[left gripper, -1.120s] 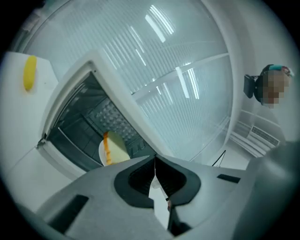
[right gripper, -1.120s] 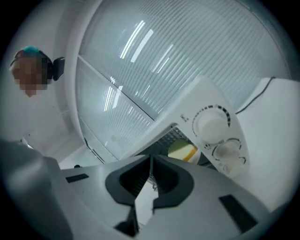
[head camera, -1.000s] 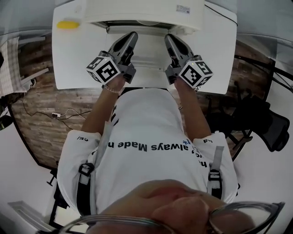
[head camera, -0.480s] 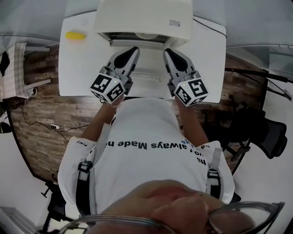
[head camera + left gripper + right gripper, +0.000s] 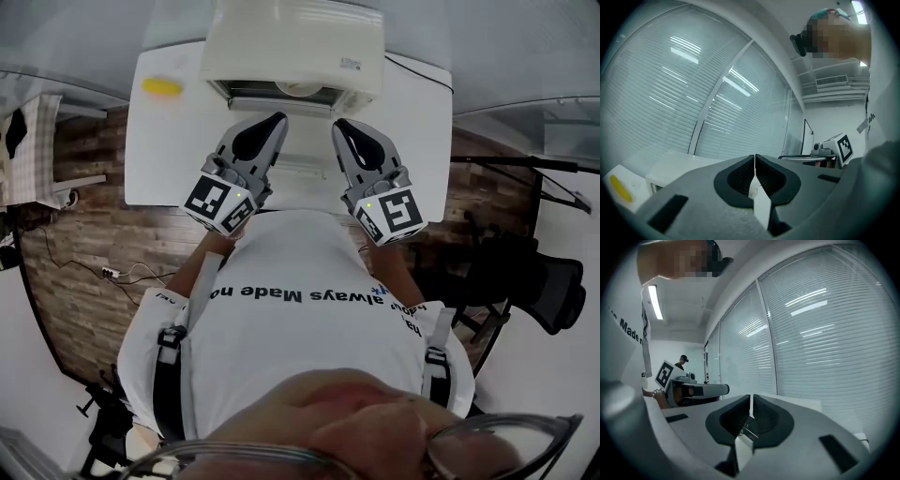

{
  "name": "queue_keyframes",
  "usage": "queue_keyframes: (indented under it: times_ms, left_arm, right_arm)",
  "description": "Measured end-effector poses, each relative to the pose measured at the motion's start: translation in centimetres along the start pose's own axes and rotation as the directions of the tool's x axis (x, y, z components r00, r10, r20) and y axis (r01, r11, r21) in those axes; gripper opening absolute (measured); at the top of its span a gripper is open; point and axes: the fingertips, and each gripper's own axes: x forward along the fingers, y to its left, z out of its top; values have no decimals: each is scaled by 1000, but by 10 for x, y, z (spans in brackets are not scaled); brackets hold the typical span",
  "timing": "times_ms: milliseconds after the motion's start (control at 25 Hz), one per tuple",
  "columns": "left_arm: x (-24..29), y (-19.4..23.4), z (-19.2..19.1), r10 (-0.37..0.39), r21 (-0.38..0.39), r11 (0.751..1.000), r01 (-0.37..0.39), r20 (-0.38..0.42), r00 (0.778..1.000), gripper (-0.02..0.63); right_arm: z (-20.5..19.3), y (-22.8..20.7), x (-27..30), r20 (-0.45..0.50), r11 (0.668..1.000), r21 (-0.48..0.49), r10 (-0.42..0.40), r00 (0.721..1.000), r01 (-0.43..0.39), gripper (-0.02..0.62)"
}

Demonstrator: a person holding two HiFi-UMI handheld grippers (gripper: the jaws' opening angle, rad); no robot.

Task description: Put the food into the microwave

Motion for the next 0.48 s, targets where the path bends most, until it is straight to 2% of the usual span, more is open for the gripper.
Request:
queue_keyframes:
  times_ms: [280, 480]
  left_arm:
    - [-6, -11, 17, 9, 51, 999, -10, 21, 1000, 15]
    - [-6, -16, 18, 1, 46, 999, -2, 24, 1000, 15]
  right_arm:
    - [18, 4, -12, 10, 998, -58, -20, 1000, 20, 21]
    - [27, 7, -17, 30, 997, -67, -26, 999, 28, 21]
